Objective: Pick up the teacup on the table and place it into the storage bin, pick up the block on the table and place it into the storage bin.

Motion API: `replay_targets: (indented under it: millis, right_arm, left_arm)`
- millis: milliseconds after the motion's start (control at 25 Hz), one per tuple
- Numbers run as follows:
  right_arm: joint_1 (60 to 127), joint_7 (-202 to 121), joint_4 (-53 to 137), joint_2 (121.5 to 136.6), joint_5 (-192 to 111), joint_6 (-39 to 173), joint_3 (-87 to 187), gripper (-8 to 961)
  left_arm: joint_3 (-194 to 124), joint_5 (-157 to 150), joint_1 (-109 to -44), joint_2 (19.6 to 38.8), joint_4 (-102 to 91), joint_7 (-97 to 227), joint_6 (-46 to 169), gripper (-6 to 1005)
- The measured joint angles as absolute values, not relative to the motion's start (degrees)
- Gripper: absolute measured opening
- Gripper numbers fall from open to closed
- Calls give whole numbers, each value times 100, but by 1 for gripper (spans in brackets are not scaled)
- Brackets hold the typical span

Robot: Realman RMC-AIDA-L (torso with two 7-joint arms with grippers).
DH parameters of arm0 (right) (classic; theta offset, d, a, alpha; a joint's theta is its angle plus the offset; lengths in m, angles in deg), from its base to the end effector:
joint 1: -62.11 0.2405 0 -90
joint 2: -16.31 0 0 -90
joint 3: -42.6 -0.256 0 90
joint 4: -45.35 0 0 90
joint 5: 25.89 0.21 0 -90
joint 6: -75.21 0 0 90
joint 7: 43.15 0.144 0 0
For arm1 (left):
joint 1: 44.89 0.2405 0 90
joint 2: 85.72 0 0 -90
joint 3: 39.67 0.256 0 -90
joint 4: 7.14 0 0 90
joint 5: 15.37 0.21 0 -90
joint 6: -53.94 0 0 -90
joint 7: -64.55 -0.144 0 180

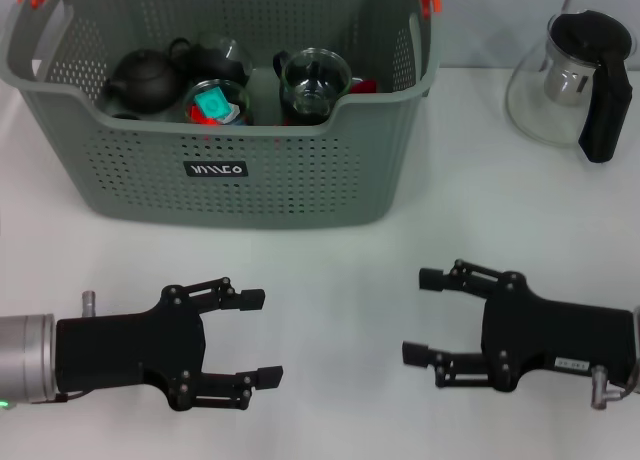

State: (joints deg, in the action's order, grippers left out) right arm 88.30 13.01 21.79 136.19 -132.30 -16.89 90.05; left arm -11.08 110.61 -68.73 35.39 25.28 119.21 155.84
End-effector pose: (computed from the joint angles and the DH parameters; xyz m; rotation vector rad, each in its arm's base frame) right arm 0.2702 0.2735 -0.0507 -2.8133 0.3844 0.8788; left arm -0.2941 0.2534 -0.0199 -2.8319 -0.3293 -0.7906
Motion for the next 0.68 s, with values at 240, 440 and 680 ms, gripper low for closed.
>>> replay_targets:
  millis: [240, 440, 680]
  right_arm:
    - [8797, 1090, 2174, 13627, -13214, -1717, 9149, 927]
    - [8779, 945, 2169, 13628, -13171, -1820, 9111, 927]
    - [8824, 979, 2173, 13628, -13186, -1785, 9111, 927]
  left_arm:
    - [-1054, 11065, -6865, 3540, 2528, 11942, 15580, 859]
    - [-1050, 11067, -6841, 3542, 2529, 11952, 15569, 859]
    - [-1048, 11067, -6837, 3567, 2529, 11947, 15577, 859]
